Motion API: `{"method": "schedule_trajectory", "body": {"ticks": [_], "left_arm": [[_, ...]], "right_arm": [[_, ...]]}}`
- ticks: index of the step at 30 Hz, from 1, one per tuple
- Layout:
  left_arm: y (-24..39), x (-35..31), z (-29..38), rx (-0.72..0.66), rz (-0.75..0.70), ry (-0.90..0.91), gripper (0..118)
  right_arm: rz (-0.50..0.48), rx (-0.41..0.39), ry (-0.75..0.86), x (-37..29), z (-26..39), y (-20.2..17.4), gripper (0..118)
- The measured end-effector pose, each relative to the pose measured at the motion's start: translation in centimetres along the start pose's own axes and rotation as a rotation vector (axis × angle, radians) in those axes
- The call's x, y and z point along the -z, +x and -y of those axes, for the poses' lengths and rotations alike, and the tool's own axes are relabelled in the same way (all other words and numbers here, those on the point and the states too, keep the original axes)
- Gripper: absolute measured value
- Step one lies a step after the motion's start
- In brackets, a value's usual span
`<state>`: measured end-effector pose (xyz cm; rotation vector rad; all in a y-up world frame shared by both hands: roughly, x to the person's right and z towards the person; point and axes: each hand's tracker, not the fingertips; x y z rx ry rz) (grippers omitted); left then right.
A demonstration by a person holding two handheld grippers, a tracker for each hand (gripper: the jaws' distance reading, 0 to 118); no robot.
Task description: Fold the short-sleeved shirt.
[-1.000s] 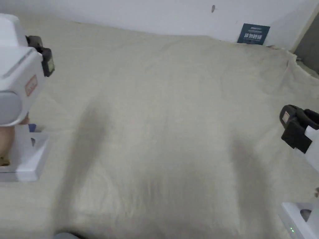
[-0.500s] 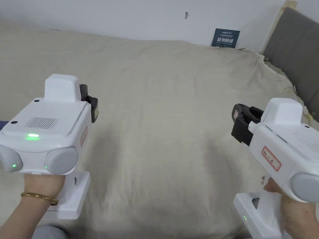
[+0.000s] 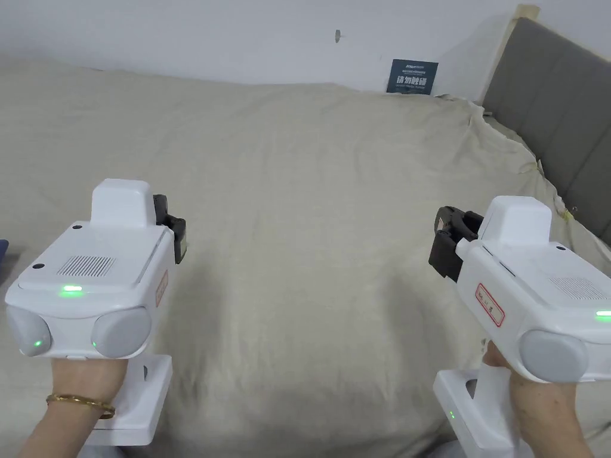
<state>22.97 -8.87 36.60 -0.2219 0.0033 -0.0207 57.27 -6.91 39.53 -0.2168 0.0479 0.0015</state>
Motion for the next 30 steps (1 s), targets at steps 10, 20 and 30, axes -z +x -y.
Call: {"method": "schedule_trajectory", "body": {"ticks": [10,20,30], "left_arm": [[-0.1,0.0,0.4,0.008,0.009,-0.01,0],[-0.2,0.5,0.7,-0.014,0.016,-0.033,112],[-0.4,0.7,1.1,-0.012,0.015,-0.028,118]], "right_arm": [[0.058,-0.015,-0.016,0.1,0.3,0.0,0],[0.032,-0.003,-0.037,0.6,0.2,-0.2,109],[0.052,-0.016,-0.014,0.8,0.3,-0.9,118]]}}
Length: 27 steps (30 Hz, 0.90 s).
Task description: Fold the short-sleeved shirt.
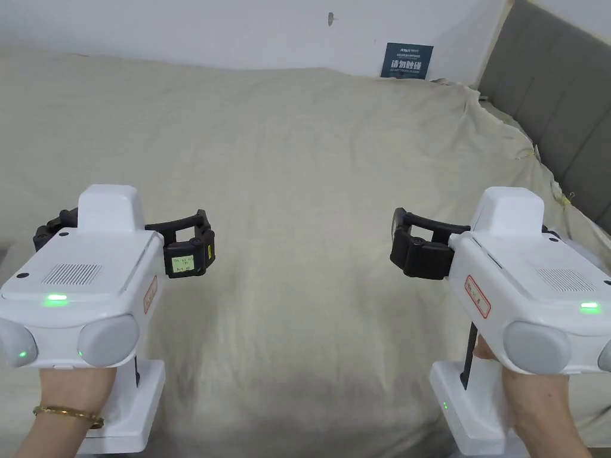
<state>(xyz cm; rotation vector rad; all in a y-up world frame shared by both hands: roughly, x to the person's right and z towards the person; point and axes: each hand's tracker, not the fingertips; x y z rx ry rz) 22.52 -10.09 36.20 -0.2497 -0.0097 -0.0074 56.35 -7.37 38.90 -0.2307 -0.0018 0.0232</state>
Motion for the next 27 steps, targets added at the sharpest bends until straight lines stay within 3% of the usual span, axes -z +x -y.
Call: {"method": "schedule_trajectory", "body": {"ticks": [27], "left_arm": [[-0.1,0.8,0.3,-0.01,-0.009,-0.001,118]], "right_arm": [[0.018,0.029,-0.024,1.0,0.5,-0.4,118]]}}
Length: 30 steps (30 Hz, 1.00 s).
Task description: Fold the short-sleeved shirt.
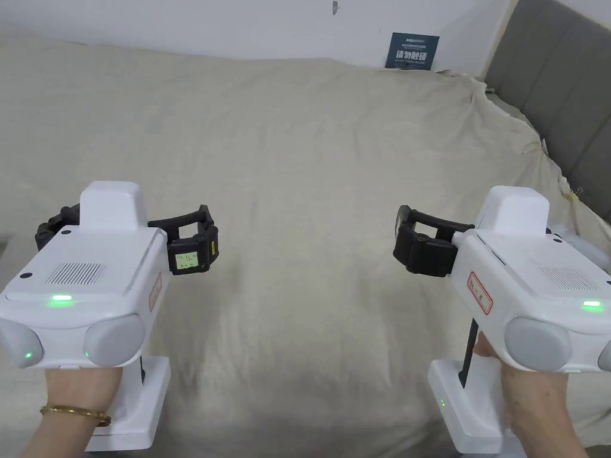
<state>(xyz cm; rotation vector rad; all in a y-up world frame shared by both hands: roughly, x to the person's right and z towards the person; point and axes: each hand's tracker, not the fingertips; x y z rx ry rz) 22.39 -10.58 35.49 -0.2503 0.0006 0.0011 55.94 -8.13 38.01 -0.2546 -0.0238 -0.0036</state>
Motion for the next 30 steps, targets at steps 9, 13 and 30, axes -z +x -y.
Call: {"method": "schedule_trajectory", "body": {"ticks": [9,13,30], "left_arm": [[0.09,0.03,-0.08,-0.001,0.006,-0.008,118],[0.08,-0.21,-0.14,-0.001,-0.001,-0.001,118],[0.69,-0.72,-0.5,0.003,0.004,0.007,118]], "right_arm": [[-0.008,-0.005,0.007,0.05,-0.35,0.0,118],[-0.008,-0.004,0.014,0.0,-0.37,0.04,118],[-0.02,0.004,0.004,-0.29,0.2,-0.1,118]]}}
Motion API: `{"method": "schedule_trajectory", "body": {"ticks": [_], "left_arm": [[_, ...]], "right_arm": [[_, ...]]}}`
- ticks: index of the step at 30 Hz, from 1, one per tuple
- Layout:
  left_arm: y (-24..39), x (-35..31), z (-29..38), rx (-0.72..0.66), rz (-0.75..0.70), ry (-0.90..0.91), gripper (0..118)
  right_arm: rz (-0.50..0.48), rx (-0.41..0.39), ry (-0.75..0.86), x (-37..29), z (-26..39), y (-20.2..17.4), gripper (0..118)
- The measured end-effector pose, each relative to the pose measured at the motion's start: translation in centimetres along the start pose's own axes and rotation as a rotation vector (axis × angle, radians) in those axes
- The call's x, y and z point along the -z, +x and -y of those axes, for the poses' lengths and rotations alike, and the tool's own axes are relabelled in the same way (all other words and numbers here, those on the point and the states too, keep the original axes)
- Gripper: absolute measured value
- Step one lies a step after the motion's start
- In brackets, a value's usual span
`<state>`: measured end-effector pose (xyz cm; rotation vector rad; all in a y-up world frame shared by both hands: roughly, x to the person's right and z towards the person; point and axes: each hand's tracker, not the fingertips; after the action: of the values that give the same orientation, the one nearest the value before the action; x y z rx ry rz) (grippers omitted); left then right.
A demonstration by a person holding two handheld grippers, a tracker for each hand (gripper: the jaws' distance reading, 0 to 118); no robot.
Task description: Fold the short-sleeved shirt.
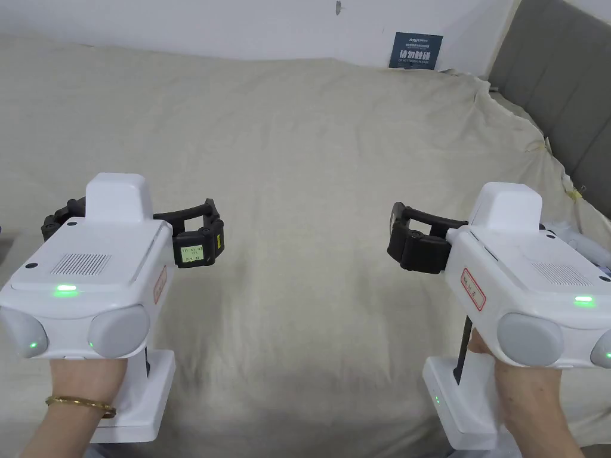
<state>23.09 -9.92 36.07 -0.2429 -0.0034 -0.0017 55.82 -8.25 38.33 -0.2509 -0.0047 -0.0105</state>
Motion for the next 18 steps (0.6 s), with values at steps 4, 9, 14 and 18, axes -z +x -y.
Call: {"method": "schedule_trajectory", "body": {"ticks": [4,9,14,18], "left_arm": [[0.1,-0.2,-0.1,-0.004,0.004,0.001,118],[0.1,-0.3,-0.2,-0.004,-0.002,0.001,118],[0.3,-0.5,-0.2,-0.01,-0.001,-0.001,118],[0.9,-0.2,0.3,-0.014,0.01,-0.031,118]], "right_arm": [[-0.001,0.002,0.004,-0.1,-0.2,0.0,118],[0.057,0.021,-0.053,0.2,-0.8,-0.3,118],[0.052,0.158,-0.266,1.3,-2.6,0.0,118],[-0.033,0.29,-0.503,2.4,-2.3,-0.1,118]]}}
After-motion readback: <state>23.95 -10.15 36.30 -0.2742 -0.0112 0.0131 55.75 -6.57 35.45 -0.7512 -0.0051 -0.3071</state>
